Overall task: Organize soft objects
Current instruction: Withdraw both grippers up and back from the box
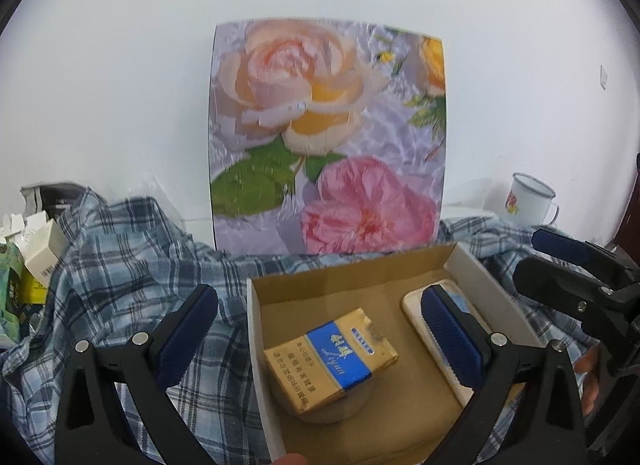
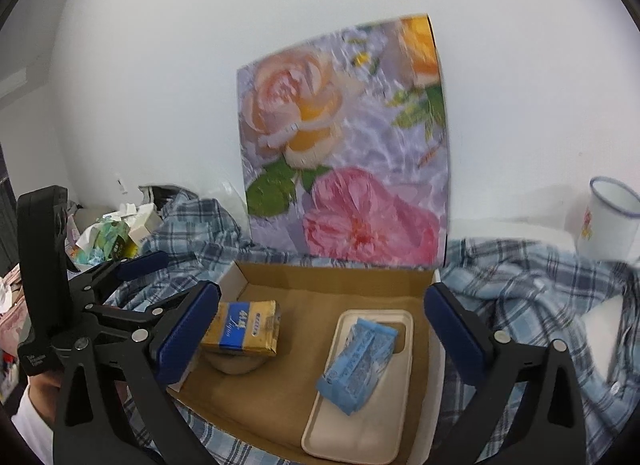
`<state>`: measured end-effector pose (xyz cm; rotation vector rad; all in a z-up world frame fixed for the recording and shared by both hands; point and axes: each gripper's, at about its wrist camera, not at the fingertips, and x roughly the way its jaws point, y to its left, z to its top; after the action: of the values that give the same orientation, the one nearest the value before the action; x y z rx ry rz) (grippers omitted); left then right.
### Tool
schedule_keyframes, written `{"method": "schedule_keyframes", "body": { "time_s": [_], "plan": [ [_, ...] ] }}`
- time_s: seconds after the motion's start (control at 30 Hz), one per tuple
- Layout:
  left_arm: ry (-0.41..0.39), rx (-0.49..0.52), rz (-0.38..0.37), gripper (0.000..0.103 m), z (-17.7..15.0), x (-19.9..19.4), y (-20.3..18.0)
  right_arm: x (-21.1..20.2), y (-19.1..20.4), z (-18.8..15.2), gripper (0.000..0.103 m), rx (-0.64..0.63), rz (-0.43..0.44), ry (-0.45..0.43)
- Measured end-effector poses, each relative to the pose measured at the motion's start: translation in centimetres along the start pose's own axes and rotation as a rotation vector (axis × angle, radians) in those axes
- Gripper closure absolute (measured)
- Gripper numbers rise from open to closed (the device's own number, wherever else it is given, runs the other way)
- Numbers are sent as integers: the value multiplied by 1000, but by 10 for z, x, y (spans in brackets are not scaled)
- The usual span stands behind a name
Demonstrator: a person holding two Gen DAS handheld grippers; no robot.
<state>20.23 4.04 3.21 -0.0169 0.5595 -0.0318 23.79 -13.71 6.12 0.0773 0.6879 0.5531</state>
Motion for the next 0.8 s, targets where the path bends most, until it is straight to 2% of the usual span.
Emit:
{"method": "schedule_keyframes", "body": {
  "time_s": [0.33, 0.5, 0.8],
  "plan": [
    [-90, -34, -43, 0, 20, -38, 3, -40, 17, 18, 0, -68, -14, -126],
    [-150, -15, -43, 0, 30, -58, 0, -58, 24, 26, 0, -86, -13, -167],
    [-175, 34, -49, 0, 39, -93, -8, -84, 37, 34, 0, -91, -5, -199]
  ]
}}
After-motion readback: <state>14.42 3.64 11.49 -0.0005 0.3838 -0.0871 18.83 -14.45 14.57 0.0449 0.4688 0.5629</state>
